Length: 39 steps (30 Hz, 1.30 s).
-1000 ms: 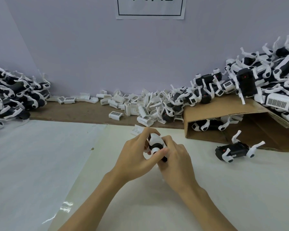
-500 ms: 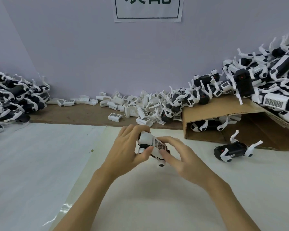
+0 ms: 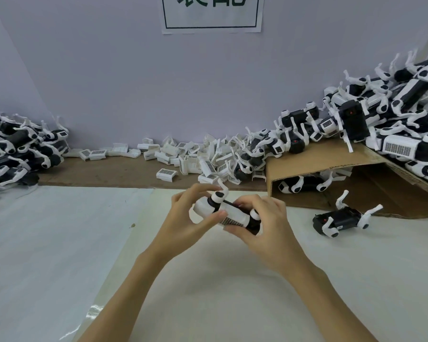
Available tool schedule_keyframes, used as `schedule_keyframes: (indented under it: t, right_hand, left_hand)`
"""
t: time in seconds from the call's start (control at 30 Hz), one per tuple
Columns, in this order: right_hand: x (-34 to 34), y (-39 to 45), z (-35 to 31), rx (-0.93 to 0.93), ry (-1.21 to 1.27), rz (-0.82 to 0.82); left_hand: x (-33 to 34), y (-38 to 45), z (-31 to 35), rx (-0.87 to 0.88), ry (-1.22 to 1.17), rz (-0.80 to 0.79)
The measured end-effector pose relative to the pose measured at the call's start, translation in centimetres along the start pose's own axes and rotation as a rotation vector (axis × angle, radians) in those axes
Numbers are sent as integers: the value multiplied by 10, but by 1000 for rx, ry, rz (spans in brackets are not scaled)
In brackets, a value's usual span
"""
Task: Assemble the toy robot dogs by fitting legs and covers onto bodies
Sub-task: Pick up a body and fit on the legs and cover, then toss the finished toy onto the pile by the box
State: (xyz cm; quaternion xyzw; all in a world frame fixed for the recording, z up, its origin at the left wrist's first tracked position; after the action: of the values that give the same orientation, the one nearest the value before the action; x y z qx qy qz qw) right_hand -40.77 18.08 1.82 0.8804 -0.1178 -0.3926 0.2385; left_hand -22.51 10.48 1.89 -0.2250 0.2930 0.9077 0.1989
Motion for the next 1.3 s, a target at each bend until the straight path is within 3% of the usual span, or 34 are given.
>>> schedule_keyframes:
  t: [0.23, 0.33, 0.43, 0.53, 0.67, 0.7, 0.83, 0.97, 1.07, 1.13, 1.2, 1.27, 1.3]
  right_hand:
    - [-5, 6, -8, 33, 201, -28]
    - [-4, 5, -5, 118, 338, -94]
    - [13, -3, -1, 161, 147, -212]
    - [22, -5, -12, 85, 43, -138]
    - [24, -6, -21, 39, 144, -103]
    - [25, -6, -20, 30, 154, -101]
    - [33, -8, -16, 117, 327, -206]
    - [42, -10, -11, 224, 88, -306]
    - [31, 2, -15, 222, 90, -282]
    - [3, 24, -10, 277, 285, -181]
    - [-48, 54, 8, 393, 673, 14]
    - [-108, 78, 20, 344, 1171, 238]
    - [-135, 86, 26, 303, 1298, 337]
  left_hand:
    - [8, 2, 13, 4, -272, -32]
    - [4, 2, 10, -22, -262, 16]
    - [6, 1, 2, -138, -313, 110]
    - [10, 1, -4, -224, -358, 147]
    - [-9, 0, -7, -130, 37, 306]
    - [-12, 1, -9, -130, 30, 311]
    - [-3, 4, -22, -306, -404, 181]
    - [-8, 2, -32, -444, -424, 274]
    - [-10, 2, -35, -483, -431, 261]
    - [-8, 6, -37, -450, -538, 243]
    - [-11, 7, -39, -445, -645, 291]
    - [-17, 6, -42, -450, -674, 365]
    - [-18, 5, -44, -455, -669, 377]
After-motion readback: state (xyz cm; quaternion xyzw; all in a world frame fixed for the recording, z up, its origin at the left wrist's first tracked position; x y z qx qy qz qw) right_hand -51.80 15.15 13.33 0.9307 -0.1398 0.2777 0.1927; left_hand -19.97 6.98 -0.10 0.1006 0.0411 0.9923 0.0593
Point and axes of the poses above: each hand's wrist, its own y-axis towards the middle knuckle, its own x-axis out of the palm, z = x × y, the point moved 6 cm from there along y, towards the middle knuckle, and after that the axes turned 4 degrees about -z, right-handed, at the moved point
